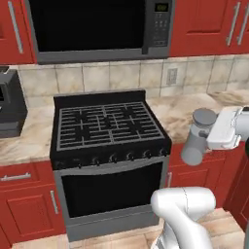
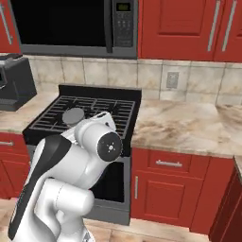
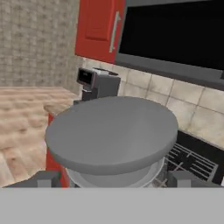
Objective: Place the pitcher and cup on the dining counter for serving.
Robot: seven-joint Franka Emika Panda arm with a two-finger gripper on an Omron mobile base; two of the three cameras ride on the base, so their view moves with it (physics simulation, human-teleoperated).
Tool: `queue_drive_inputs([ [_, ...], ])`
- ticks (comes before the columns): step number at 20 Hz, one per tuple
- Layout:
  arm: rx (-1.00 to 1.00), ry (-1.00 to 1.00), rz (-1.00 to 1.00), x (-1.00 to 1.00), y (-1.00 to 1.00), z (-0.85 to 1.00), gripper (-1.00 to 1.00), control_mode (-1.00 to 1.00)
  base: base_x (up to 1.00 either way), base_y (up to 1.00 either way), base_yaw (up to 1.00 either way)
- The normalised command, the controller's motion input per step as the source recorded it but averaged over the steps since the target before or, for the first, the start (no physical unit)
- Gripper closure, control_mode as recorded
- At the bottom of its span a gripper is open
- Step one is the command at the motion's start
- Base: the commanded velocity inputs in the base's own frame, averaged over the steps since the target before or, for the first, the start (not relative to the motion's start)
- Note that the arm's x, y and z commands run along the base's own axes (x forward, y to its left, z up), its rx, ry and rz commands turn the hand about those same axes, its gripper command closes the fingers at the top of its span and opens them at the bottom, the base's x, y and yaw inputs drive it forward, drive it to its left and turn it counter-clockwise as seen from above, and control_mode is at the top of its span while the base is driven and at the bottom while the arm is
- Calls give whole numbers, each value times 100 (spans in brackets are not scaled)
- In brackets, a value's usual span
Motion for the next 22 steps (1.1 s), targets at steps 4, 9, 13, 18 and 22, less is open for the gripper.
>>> queue_drive_inputs([
  [4, 0, 0, 0, 0, 0, 0, 100, 100, -31, 65, 86],
  [9, 0, 0, 0, 0, 0, 0, 100, 100, -21, 68, 88],
  [13, 0, 0, 0, 0, 0, 0, 100, 100, -11, 63, 87],
  [18, 0, 0, 0, 0, 0, 0, 100, 100, 0, 56, 80],
  [22, 0, 0, 0, 0, 0, 0, 100, 100, 9, 52, 73],
])
